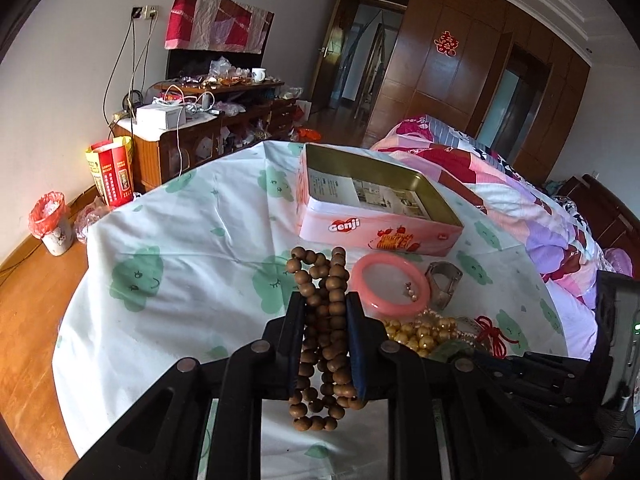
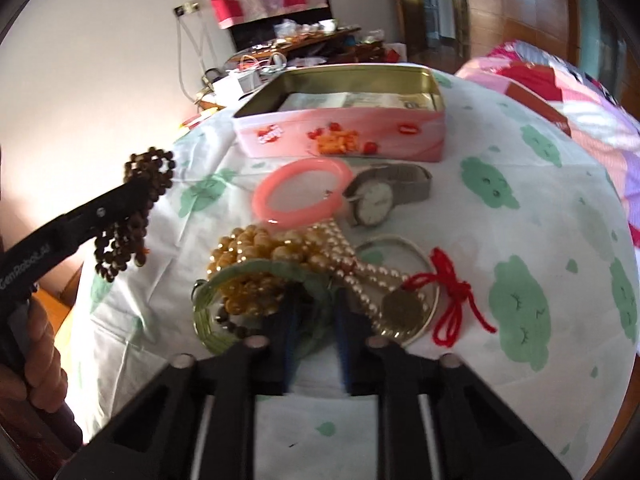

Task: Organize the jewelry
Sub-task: 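Grasp the green jade bangle with the right gripper while the left gripper lifts the beads, then lower the beads and jade bangle into the pink tin and open both grippers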

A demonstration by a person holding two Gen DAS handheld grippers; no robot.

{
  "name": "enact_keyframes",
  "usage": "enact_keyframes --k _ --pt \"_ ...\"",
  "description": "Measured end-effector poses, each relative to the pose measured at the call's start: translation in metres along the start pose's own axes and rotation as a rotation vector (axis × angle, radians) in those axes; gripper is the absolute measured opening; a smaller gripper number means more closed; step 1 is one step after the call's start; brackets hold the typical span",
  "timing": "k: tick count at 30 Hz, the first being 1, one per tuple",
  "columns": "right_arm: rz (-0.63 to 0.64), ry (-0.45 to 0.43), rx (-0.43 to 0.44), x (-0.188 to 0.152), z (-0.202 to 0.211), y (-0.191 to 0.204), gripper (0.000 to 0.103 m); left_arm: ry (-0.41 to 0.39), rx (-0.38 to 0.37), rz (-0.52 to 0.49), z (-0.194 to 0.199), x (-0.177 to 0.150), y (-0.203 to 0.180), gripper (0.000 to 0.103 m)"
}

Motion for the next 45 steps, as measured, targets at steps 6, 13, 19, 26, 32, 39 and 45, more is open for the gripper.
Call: enact_keyframes --k 6,13,19,26,32,39,45 --pt "-0.037 -0.110 0.087 0.002 0.033 -0.003 0.011 -0.009 -0.003 0.021 0.003 0.001 0.003 0.020" --pt "-0.102 -0.199 0.114 0.027 0.057 -0.020 0.011 -0.041 0.006 -0.014 0.002 0.015 -0.003 0.020" --pt "-0.156 -0.274 0.080 0.072 0.067 -0.047 0.011 -0.096 -0.005 -0.069 -0.009 0.052 -0.019 0.020" --pt "-0.197 -0.329 0.038 0.140 0.043 -0.075 0.011 -0.133 -0.030 -0.088 -0.041 0.099 -0.030 0.020" --pt "-0.229 -0.282 0.018 0.172 0.001 -0.090 0.011 -0.103 -0.018 -0.071 -0.082 0.119 -0.030 0.020" --pt "-0.192 -0.220 -0.026 0.165 -0.032 -0.090 0.011 -0.034 -0.008 -0.042 -0.116 0.122 -0.027 0.020" --pt "-0.192 -0.190 -0.007 0.164 -0.042 -0.093 0.014 0.016 0.036 -0.072 -0.129 0.113 -0.030 0.020"
Point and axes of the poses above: each gripper's, at about its wrist camera, not at the fingertips, and z roughly against the way its jaws point, y to its left, x to its top, the point moved 6 cm from there along -z, roughly the way its jaws point, and after that the axes turned 8 degrees about y, right-handed, at the moved point
